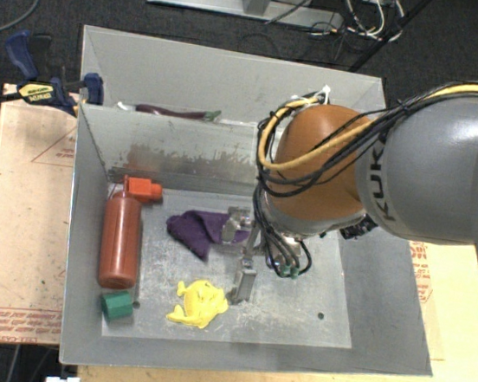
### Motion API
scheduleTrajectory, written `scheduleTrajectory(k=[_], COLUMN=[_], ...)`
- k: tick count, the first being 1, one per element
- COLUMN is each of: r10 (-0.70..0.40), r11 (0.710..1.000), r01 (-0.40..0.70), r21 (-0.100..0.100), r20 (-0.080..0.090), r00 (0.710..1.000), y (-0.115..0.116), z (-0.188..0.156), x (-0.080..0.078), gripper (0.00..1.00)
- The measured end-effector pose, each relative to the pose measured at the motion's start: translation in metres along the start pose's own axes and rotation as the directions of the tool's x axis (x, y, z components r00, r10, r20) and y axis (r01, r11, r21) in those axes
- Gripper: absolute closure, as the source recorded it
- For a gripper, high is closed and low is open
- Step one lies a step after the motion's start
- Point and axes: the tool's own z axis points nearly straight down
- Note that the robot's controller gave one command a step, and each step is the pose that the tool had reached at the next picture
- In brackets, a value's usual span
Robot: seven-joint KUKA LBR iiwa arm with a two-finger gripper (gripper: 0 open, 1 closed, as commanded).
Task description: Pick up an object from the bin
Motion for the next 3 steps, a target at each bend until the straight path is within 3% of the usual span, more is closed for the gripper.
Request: scheduleTrajectory(k=[1,2,3], r10=[0.002,-0.06,-0.115], r11=[1.0,0.998,0.993], r01=[-0.002,0.06,0.115], r21=[-0.001,0.0,-0.001], r20=[0.008,0.016,0.011], r00=[1.0,0.998,0.993], y=[0.0,0.019,0.028], z=[-0.004,0.024,0.069], x=[-0.002,-0.038,-0.047], gripper=[0.0,0.0,0.0])
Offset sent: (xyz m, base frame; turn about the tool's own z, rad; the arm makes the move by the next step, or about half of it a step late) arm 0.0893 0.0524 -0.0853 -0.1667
